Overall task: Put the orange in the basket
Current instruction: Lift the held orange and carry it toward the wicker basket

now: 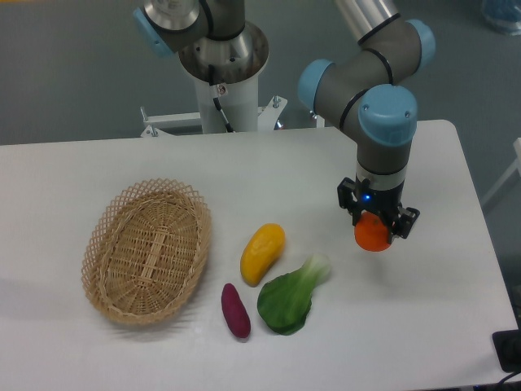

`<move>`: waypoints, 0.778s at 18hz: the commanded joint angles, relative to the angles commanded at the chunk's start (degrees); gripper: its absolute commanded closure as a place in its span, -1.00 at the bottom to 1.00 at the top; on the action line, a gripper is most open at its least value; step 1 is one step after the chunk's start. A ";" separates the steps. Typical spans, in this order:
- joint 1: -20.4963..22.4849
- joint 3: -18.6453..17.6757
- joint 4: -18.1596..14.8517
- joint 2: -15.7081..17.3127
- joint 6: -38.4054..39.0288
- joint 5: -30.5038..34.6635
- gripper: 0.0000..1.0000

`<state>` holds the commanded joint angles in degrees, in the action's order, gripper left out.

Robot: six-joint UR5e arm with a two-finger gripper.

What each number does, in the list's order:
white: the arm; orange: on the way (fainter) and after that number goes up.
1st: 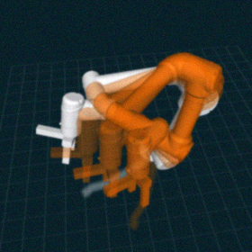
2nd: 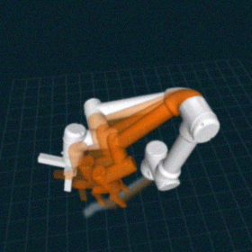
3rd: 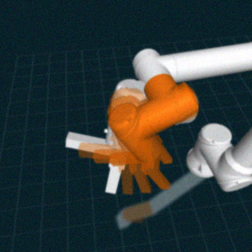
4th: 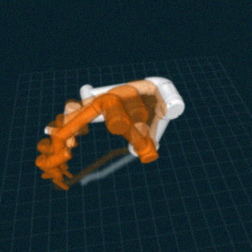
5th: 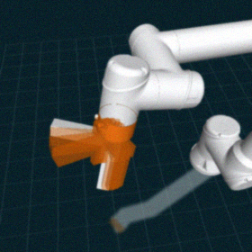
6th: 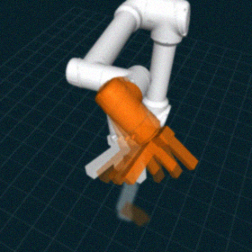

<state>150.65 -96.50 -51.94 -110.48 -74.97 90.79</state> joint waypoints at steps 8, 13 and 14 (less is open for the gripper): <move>-2.81 3.51 -5.80 -0.79 0.79 0.88 -0.18; -5.53 3.52 -5.89 -0.70 5.52 0.18 -0.18; -5.97 3.60 -5.98 -0.44 6.84 -0.26 -0.18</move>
<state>144.67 -92.90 -57.92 -110.92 -68.13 90.53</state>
